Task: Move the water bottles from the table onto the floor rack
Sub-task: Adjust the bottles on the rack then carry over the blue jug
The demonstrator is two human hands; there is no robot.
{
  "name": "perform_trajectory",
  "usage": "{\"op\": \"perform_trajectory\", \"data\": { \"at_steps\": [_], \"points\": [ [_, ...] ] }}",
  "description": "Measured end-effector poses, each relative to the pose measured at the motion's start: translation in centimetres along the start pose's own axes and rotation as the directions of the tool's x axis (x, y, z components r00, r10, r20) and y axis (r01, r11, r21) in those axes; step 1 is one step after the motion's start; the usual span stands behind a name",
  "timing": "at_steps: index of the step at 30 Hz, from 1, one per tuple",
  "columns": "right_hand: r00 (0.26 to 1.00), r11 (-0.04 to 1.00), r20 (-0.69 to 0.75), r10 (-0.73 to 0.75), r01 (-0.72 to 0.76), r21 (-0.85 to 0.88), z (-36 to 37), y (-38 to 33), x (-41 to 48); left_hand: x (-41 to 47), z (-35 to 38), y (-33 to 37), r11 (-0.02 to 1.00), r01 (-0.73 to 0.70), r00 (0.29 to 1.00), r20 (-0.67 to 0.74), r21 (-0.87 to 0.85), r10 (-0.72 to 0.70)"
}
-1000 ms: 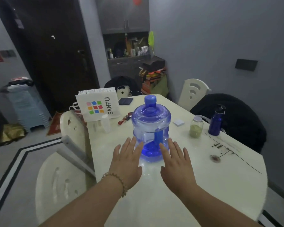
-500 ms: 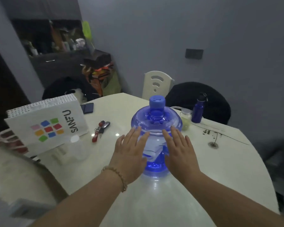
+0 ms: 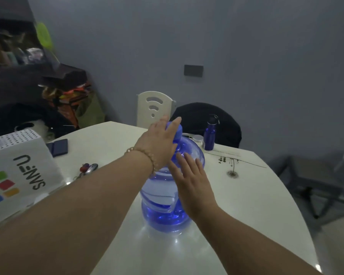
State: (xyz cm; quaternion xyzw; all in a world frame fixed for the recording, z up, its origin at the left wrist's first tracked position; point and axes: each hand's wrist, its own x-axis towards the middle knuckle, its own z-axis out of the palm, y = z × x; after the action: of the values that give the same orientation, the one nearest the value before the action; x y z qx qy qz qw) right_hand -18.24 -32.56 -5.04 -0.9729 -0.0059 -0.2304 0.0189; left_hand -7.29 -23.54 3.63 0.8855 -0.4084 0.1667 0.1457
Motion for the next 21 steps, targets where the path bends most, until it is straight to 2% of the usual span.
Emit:
{"op": "perform_trajectory", "data": {
  "at_steps": [3, 6, 9, 14, 21],
  "points": [
    [0.998, 1.0, -0.067, 0.016, -0.017, -0.019, 0.4, -0.1, 0.3, 0.3, 1.3, 0.3, 0.998, 0.039, 0.999, 0.017, -0.044, -0.039],
    [0.994, 0.999, -0.107, 0.02, -0.023, -0.031, 0.7, 0.0, 0.3, 0.0, 2.2, 0.9, 0.993, 0.083, 0.993, -0.078, -0.088, -0.09],
    [0.997, 0.998, -0.071, 0.014, -0.019, -0.064, 0.4, 0.0, -0.2, -0.4, 2.3, 1.6, 0.994, 0.084, 0.988, -0.12, -0.073, -0.093],
    [1.0, 0.99, -0.018, -0.006, 0.003, -0.143, -1.0, 0.2, -1.6, -1.2, 1.3, 2.9, 0.993, 0.08, 0.991, -0.105, -0.082, -0.089],
    [0.994, 0.998, -0.094, -0.046, 0.042, -0.052, -2.6, 0.8, -4.9, -3.4, 0.4, 6.3, 0.989, 0.135, 0.986, -0.093, -0.063, -0.141]
  ]
}}
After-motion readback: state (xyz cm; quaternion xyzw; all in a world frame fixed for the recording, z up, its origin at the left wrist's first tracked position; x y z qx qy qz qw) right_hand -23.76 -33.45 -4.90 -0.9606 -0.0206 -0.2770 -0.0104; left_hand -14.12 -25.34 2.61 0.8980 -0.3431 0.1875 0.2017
